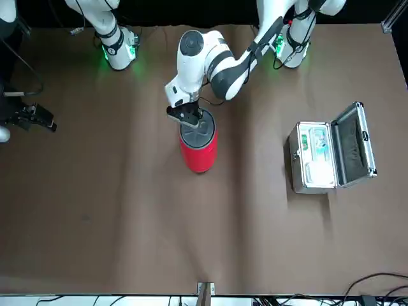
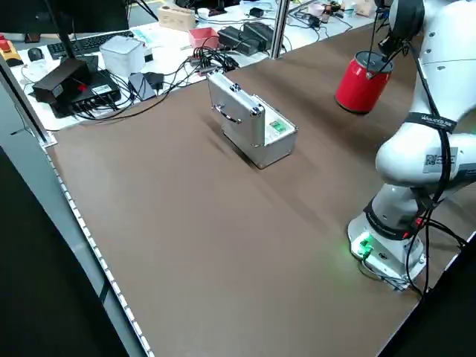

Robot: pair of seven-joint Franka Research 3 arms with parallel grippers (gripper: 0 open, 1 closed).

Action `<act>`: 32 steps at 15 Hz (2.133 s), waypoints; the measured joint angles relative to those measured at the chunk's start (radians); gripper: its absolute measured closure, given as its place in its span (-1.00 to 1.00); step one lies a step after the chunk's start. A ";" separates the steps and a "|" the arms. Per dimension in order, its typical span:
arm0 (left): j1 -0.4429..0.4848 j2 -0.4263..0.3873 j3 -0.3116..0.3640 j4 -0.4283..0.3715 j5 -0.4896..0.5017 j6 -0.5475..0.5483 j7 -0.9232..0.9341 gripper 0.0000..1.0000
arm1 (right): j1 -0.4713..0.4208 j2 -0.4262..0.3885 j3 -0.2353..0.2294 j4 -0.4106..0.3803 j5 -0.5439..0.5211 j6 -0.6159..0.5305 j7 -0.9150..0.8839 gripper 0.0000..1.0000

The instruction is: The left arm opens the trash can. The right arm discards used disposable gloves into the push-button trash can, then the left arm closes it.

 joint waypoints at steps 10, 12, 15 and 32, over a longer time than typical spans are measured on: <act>0.000 0.004 0.005 0.003 0.011 -0.003 0.000 0.98 | 0.000 0.000 0.000 0.000 0.000 0.000 0.000 -0.99; -0.001 0.004 0.005 0.003 0.011 -0.003 0.000 0.98 | 0.000 0.000 0.001 0.000 0.000 0.000 0.000 -0.99; -0.001 0.004 0.005 0.004 0.011 -0.003 0.000 0.98 | 0.000 0.000 0.001 0.000 0.000 0.000 0.000 -0.99; 0.004 0.003 0.005 0.011 0.011 -0.033 0.000 0.98 | 0.001 0.000 0.001 0.000 0.000 -0.003 0.000 -0.99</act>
